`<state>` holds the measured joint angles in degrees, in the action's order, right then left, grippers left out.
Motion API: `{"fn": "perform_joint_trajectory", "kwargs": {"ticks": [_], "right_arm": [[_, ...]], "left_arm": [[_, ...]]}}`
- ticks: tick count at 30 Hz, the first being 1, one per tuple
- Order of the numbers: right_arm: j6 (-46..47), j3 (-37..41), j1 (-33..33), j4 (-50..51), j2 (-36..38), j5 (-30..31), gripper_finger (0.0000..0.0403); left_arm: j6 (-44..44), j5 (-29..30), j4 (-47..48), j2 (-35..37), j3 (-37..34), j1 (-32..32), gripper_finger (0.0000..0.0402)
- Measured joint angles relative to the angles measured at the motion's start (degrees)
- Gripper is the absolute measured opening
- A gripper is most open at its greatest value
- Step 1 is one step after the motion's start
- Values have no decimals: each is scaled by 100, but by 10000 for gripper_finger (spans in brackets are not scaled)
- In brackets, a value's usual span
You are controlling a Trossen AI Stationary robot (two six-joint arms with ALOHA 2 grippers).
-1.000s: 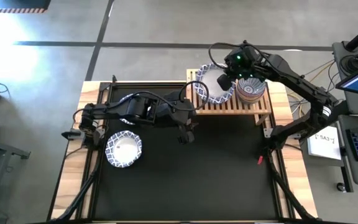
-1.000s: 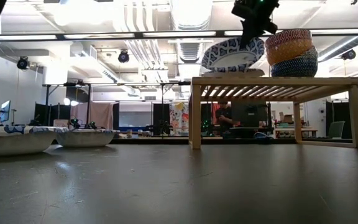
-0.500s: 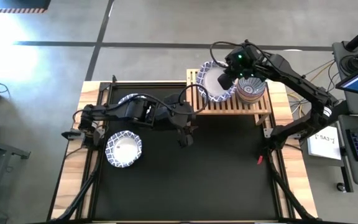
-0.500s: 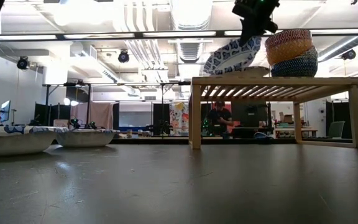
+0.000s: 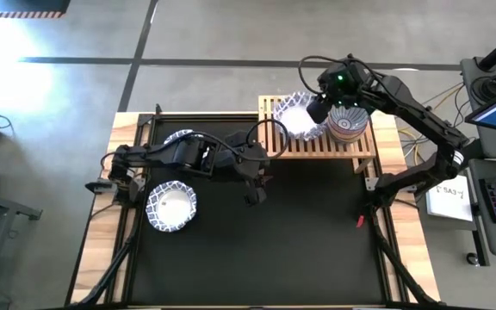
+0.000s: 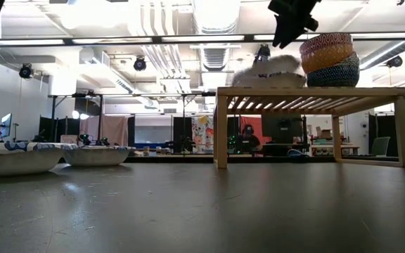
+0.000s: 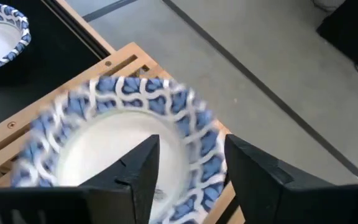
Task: Place and stack bowls onto a shelf
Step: Stack the white bowl on top of the other white bowl on the shelf
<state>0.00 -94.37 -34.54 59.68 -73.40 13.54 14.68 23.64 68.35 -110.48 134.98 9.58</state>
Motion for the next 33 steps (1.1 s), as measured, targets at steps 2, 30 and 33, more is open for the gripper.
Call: {"fn": "perform_joint_trajectory", "kwargs": {"ticks": [2, 30, 33], "right_arm": [[-5, 0, 0, 0, 21, 2, 178], [-224, -2, 2, -21, 703, -627, 173], [-224, -2, 2, -14, 701, -627, 173]], "left_arm": [[11, 0, 1, 0, 0, 0, 215], [3073, 233, 2155, 589, -3438, -322, 215], [3248, 60, 1794, 993, -4313, -602, 210]]}}
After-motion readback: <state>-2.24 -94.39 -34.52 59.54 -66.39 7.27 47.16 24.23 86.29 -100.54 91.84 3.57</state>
